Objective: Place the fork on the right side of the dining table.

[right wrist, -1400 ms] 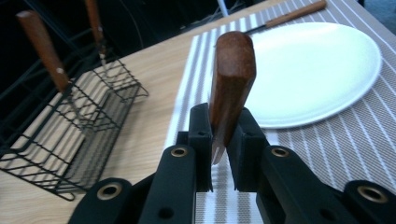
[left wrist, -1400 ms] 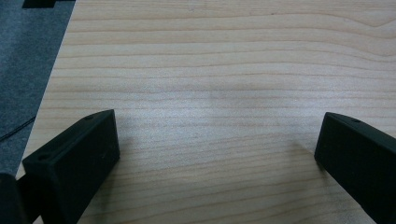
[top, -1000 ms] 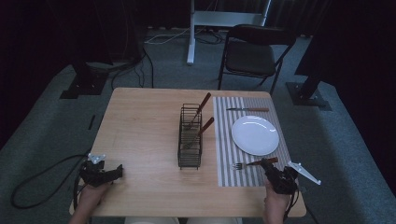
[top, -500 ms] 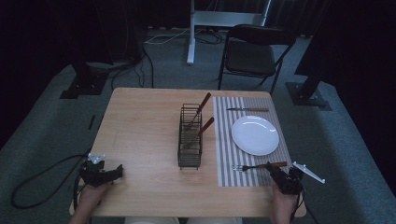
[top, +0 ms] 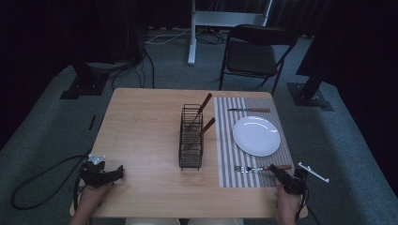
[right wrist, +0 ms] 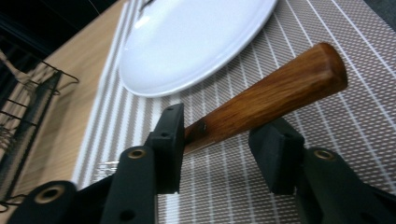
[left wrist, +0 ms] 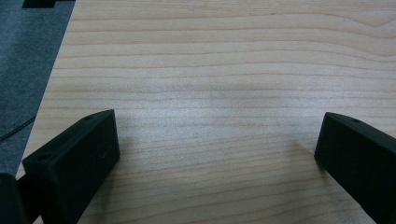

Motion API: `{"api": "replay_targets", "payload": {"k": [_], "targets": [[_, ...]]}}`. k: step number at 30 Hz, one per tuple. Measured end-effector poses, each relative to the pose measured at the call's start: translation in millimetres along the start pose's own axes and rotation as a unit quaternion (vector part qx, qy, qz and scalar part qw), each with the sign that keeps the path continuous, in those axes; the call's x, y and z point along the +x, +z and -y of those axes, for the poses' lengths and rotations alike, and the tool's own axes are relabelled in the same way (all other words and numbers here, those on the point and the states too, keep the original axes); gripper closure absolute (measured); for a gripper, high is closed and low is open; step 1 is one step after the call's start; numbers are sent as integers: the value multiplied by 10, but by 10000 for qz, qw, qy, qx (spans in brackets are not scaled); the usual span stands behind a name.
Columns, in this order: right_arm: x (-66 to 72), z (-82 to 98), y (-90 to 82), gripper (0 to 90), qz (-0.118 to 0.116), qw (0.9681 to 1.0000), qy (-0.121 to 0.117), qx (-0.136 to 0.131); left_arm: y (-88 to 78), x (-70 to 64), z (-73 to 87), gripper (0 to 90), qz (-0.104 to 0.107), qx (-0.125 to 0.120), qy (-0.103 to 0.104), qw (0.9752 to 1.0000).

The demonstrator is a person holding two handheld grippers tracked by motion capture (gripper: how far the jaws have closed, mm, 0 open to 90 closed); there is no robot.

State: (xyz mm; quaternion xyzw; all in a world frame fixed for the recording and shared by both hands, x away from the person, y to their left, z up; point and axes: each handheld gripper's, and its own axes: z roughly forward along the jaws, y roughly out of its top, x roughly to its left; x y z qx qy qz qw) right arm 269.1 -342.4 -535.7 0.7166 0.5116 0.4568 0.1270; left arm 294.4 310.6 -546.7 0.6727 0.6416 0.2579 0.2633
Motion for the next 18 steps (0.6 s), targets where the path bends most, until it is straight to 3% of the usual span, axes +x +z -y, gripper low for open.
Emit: {"api": "replay_targets", "payload": {"k": [6,10,13,18], "targets": [[-54,-14,39,492,104,9998,-15,173,-2,-2,2,2,1,-1,-2,10000],[-43,-20,58,468,276,9991,-174,287,-2,-2,2,3,3,-2,-3,10000],[-28,-7,60,457,363,9982,-328,343,-4,-2,3,3,5,3,0,10000],[46,31,56,389,531,9940,-871,403,-4,-2,3,2,6,3,-1,10000]]}}
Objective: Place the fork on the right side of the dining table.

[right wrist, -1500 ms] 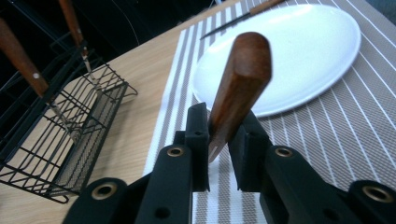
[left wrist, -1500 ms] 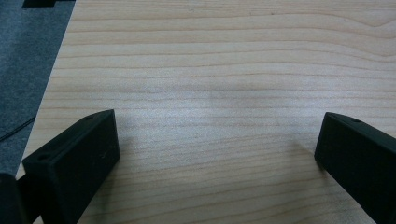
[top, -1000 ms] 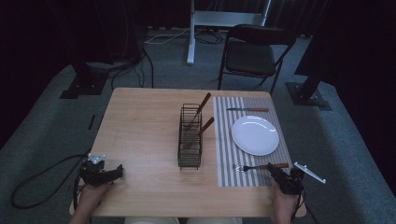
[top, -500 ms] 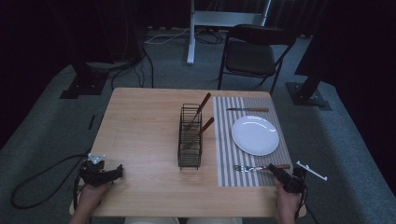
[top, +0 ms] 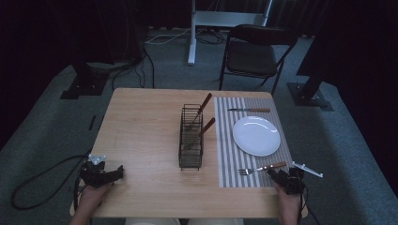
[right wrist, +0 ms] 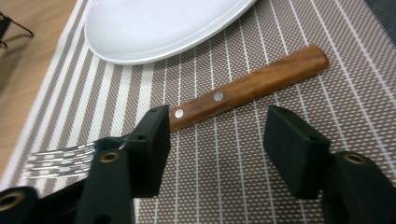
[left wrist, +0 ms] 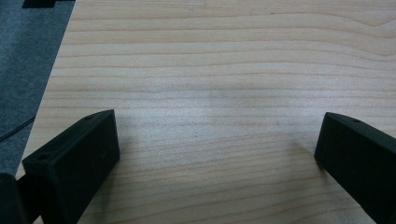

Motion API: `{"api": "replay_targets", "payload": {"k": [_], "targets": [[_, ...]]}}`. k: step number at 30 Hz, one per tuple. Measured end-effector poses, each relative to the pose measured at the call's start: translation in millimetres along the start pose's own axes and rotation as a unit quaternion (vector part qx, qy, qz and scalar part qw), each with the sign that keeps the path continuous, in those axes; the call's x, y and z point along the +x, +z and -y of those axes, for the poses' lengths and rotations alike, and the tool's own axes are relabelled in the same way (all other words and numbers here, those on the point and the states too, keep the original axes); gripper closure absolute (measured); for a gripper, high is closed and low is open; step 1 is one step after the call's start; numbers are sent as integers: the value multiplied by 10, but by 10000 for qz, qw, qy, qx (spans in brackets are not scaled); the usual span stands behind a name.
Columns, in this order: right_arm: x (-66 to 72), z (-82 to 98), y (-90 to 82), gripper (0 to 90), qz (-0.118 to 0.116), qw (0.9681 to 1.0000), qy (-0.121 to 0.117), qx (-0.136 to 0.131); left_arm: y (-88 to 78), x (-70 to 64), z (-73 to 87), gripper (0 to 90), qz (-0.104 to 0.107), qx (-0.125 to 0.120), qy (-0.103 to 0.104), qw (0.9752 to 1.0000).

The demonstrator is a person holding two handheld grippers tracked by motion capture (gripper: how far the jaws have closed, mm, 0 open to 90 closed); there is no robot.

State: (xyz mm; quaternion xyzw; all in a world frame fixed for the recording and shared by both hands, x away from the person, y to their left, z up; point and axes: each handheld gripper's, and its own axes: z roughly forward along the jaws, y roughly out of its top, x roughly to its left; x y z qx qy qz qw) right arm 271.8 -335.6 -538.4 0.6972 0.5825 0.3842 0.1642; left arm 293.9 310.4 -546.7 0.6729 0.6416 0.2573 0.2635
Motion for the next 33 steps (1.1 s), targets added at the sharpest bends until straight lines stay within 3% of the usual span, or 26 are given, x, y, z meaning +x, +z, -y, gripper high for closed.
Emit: {"api": "replay_targets", "payload": {"k": [4,6,9,10,13,22,24,28,33], "targets": [[40,28,-12,348,159,9996,-248,-35,0,0,0,3,1,2,2,10000],[60,69,-25,245,255,9983,-523,-8,0,1,0,3,1,3,5,10000],[56,93,-36,233,311,9977,-598,-34,0,1,0,2,1,3,4,10000],[39,121,-38,169,304,9974,-651,-6,0,0,0,3,1,0,0,10000],[25,167,-60,140,312,9968,-732,-56,0,0,0,2,1,2,3,10000],[54,285,-151,139,511,9919,-1153,-145,0,1,0,2,0,3,6,10000],[67,320,-150,139,645,9905,-1201,-152,0,1,0,3,1,3,5,10000],[81,352,-131,138,633,9905,-1211,-134,0,0,0,2,0,1,4,10000],[100,390,-119,135,741,9881,-1334,-200,0,0,0,2,1,-1,0,10000]]}}
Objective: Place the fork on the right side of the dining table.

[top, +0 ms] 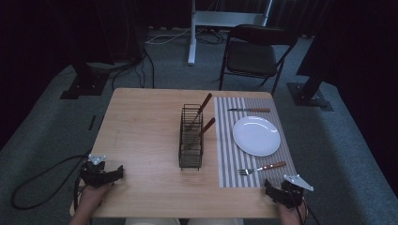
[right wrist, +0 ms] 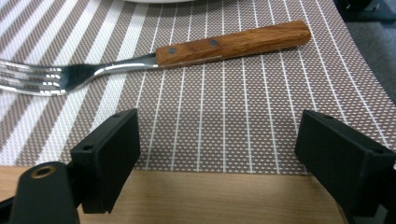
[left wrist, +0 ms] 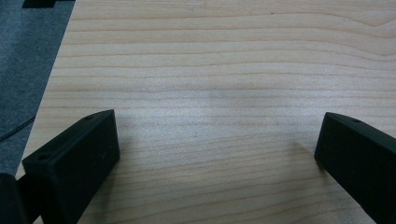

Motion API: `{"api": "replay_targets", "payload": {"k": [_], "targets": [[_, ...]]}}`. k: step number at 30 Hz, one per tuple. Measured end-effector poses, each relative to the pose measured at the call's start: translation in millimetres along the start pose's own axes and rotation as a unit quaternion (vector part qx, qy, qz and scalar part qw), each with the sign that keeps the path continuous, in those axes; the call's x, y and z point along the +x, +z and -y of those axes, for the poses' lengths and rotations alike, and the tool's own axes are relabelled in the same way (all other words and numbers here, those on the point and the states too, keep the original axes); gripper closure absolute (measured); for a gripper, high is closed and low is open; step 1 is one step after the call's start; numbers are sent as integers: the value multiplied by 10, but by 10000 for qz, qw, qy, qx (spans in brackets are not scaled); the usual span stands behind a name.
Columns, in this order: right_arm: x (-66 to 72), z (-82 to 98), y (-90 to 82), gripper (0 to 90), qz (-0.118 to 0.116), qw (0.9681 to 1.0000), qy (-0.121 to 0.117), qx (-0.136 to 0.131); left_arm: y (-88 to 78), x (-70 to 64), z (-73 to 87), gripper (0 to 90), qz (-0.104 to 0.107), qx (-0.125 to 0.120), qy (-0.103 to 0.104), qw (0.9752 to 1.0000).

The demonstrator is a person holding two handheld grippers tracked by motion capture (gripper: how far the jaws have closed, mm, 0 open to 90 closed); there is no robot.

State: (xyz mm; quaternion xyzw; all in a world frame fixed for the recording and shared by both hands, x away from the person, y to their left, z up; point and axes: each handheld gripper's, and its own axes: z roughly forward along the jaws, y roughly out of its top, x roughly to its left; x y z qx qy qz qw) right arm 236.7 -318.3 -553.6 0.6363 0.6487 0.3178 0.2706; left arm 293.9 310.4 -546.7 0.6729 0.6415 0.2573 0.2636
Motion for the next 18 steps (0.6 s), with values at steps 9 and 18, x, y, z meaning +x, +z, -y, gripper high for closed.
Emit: {"api": "replay_targets", "payload": {"k": [9,18], "targets": [[21,51,-3,123,223,9997,-81,-109,0,0,0,2,-1,2,4,10000],[31,61,3,120,257,9995,-58,-162,0,-1,0,2,5,1,4,10000]]}}
